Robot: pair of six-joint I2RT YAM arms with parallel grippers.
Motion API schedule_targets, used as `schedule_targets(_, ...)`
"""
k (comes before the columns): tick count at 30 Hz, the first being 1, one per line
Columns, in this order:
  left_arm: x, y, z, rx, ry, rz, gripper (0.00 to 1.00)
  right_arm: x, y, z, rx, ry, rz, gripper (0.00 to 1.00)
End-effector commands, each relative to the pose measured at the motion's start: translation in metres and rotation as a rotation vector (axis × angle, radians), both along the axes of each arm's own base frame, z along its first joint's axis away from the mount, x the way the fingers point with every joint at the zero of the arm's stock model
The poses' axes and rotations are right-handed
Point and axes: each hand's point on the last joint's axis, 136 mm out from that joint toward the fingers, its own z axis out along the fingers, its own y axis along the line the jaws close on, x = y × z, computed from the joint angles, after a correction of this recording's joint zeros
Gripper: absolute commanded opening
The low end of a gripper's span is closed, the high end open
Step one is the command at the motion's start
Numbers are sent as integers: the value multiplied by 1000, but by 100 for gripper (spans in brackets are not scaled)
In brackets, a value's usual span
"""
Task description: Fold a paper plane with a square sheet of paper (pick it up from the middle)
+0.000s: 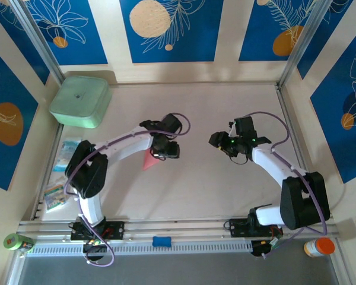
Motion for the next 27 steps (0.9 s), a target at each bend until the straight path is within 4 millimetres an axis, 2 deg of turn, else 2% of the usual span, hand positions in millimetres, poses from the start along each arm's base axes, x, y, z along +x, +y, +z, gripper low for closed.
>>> schedule_targets(1, 6, 11, -11, -48, 19, 56, 44, 4, 16, 12, 36, -8, 36, 58)
schedule_targets(14, 40, 52, -45, 20, 11, 147, 40, 4, 35, 6, 39, 25, 85, 58)
schedule_targets(21, 42, 62, -56, 44, 19, 154, 40, 3, 42, -1, 44, 53, 104, 58)
schedule_targets(27, 43, 62, -61, 5, 24, 159, 43, 4, 48, -4, 50, 70, 125, 57)
